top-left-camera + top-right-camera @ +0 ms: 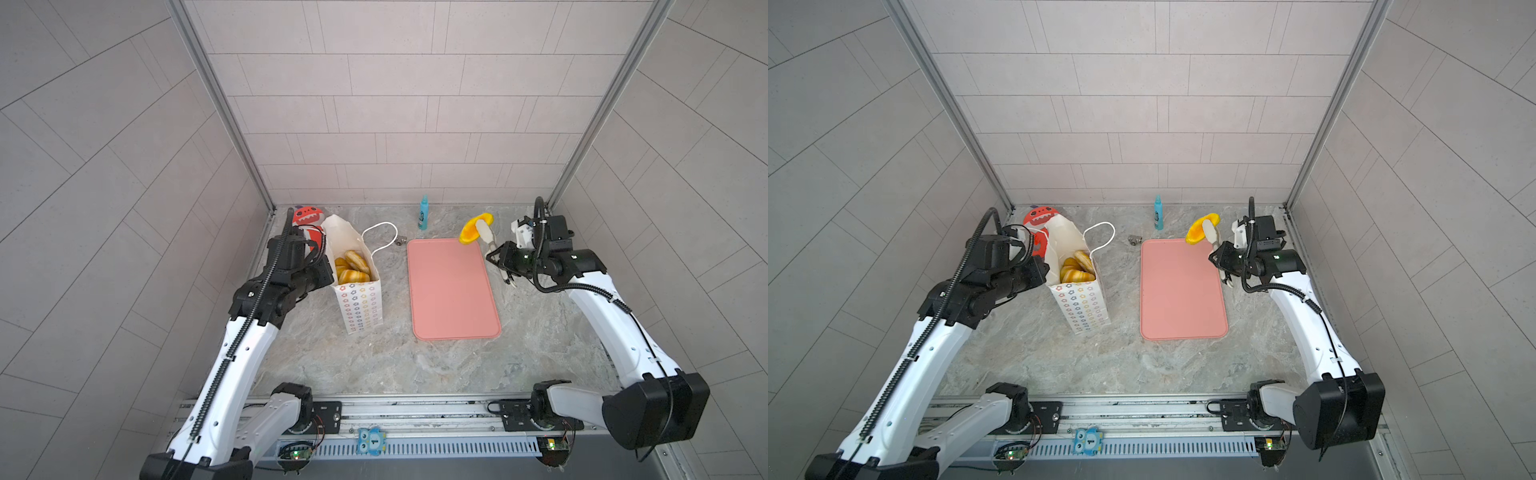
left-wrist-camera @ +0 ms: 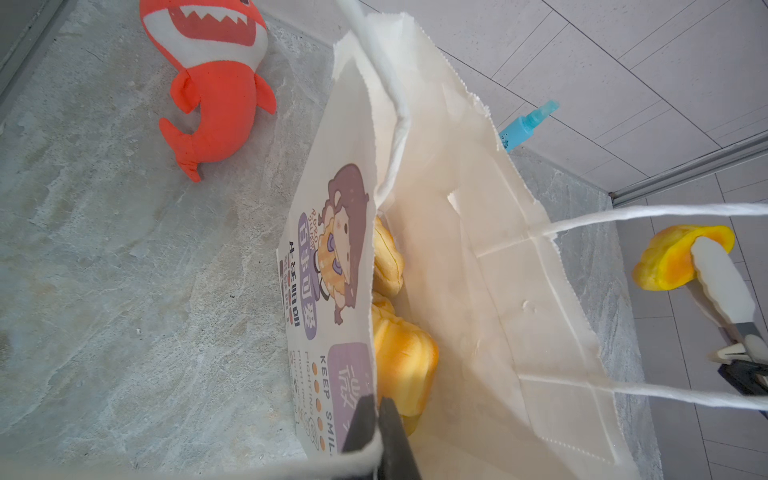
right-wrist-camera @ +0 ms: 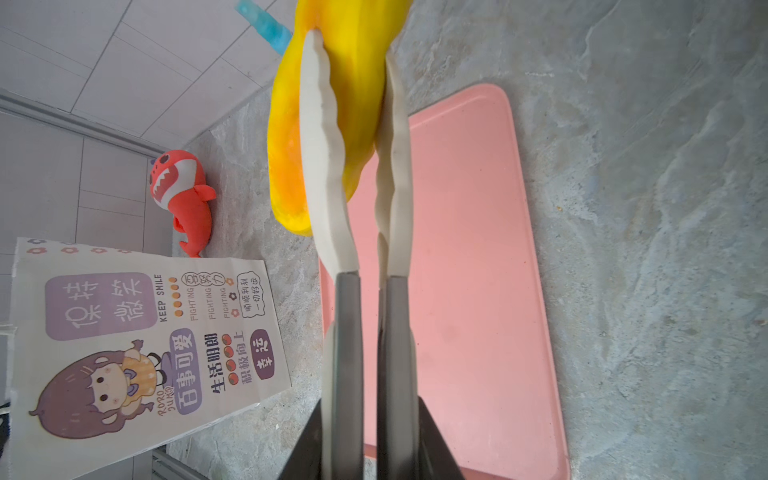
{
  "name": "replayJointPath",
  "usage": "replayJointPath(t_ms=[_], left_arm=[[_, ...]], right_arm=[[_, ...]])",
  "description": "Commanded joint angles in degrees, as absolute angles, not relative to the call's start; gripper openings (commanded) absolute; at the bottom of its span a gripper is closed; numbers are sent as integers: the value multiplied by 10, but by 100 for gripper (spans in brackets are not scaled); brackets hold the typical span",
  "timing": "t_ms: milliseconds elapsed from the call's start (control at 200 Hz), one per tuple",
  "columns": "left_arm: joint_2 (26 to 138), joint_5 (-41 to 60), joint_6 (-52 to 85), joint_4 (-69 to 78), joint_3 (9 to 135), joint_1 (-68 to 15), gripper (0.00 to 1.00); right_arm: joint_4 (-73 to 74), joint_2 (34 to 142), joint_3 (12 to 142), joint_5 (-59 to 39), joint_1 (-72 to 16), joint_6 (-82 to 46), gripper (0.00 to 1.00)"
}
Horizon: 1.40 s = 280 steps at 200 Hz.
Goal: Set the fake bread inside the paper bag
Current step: 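Lift the yellow-orange bread slice off the tray with the tongs, then carry the bread slice with the tongs over the paper bag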
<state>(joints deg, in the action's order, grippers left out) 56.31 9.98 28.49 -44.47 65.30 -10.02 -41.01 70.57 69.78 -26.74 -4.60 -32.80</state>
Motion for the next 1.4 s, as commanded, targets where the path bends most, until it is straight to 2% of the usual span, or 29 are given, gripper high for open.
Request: replayJointPath(t_ms=[0, 320, 410, 590, 1396], left_arm=[[567, 99, 280, -453, 676, -97, 6], [568, 96, 278, -455, 682, -97, 7], [566, 93, 278, -456, 681, -97, 13], [566, 91, 278, -458, 681, -97, 15], [553, 79, 278, -470, 679, -97, 16]], right_arm=[[-420, 677, 734, -230, -60, -310, 28], [-443, 671, 819, -166, -123, -277, 28], [-452, 678, 841, -152, -140, -268, 28], [-464, 689, 877, -121, -174, -253, 28], [-479, 718, 989, -7, -334, -189, 28]])
